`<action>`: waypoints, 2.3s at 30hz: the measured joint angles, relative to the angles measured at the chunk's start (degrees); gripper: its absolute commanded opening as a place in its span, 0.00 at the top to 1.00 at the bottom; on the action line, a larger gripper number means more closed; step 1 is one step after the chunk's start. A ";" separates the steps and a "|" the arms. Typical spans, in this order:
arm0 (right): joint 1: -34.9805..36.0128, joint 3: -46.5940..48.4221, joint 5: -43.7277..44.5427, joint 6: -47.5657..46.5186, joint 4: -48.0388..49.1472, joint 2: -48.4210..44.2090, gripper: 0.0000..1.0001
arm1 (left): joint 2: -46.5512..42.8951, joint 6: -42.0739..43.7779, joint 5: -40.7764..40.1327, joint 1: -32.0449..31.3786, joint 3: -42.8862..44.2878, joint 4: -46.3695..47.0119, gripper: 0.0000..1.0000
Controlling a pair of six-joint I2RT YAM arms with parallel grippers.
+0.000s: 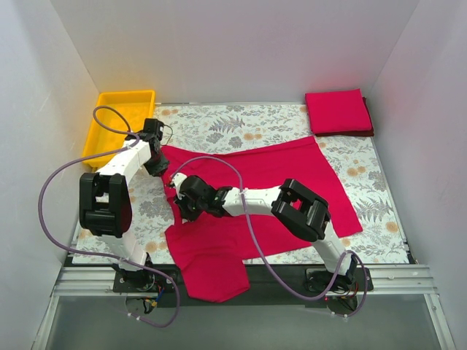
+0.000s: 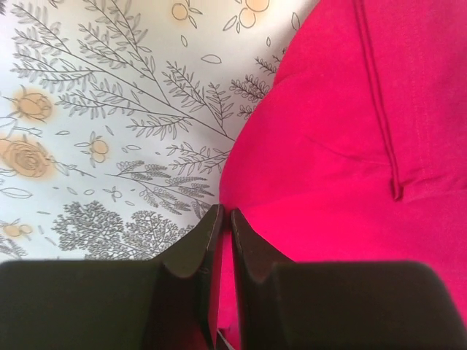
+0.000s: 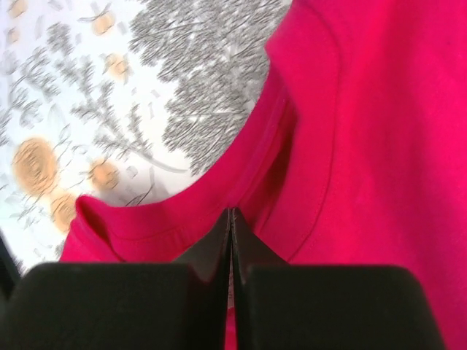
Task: Fold and stack the t-shirts
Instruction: Flatten the tshirt out, then fold the tshirt
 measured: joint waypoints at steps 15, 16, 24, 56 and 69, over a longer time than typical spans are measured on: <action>-1.22 -13.49 -10.95 0.35 9.25 -13.66 0.54 | 2.54 0.70 -4.76 -0.92 4.04 -2.54 0.47; -1.92 -14.95 -10.75 0.17 8.98 -14.75 0.54 | 1.70 0.57 -4.68 -1.18 3.15 -2.19 0.47; -17.09 -25.11 -2.73 -2.25 3.50 -26.60 0.57 | -2.71 -1.16 -2.23 -8.76 -3.13 0.22 0.50; -40.15 -52.61 4.17 6.67 -26.16 -55.98 0.38 | 6.36 0.52 -2.84 -10.71 -1.27 2.01 0.48; -47.80 -36.09 5.07 3.23 -25.14 -49.99 0.42 | 11.76 0.90 -2.01 -1.44 15.72 7.65 0.51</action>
